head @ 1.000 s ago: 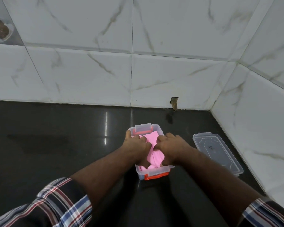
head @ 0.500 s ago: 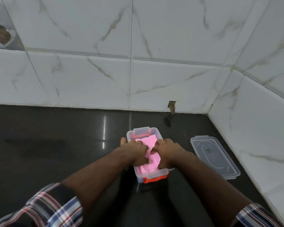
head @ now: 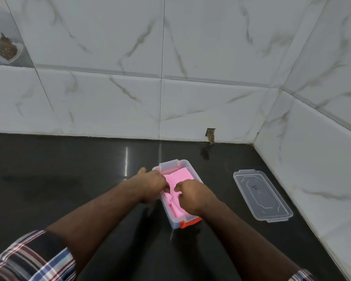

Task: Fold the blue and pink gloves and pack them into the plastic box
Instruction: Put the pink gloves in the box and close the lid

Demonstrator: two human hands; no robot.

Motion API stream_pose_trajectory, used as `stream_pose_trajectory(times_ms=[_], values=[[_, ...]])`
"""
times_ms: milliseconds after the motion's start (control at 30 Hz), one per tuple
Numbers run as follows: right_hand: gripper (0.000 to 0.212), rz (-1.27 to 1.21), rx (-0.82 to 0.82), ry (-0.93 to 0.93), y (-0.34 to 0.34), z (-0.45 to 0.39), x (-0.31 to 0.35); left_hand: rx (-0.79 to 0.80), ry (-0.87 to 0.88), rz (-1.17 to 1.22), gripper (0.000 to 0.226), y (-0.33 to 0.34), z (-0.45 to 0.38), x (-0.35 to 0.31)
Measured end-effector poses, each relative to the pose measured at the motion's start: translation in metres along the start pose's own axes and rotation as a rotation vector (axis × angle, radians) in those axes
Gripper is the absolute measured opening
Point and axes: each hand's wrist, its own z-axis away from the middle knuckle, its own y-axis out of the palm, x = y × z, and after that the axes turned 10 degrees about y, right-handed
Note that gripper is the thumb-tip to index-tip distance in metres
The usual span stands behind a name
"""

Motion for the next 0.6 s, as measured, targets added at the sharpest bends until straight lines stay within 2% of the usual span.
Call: stream_pose_trajectory(times_ms=[167,233,333,467,600], values=[[0.042,0.012,-0.033,0.035,-0.005,-0.008,0.007,-0.025,-0.04,0.032,0.035,0.007,0.012,-0.006],[0.045,-0.021,-0.008,0.074,-0.005,-0.012,0.011,-0.069,-0.057,0.15,0.036,0.01,0.016,-0.009],[0.045,-0.016,-0.048,0.036,-0.002,-0.013,0.013,-0.14,-0.121,0.321,0.037,0.011,0.019,-0.001],[0.048,-0.054,-0.054,0.025,-0.008,-0.017,0.022,-0.155,-0.191,0.271,0.061,0.013,0.02,0.008],[0.064,0.102,0.028,-0.046,-0.016,-0.027,0.03,-0.059,-0.204,0.207,0.056,0.013,0.008,0.005]])
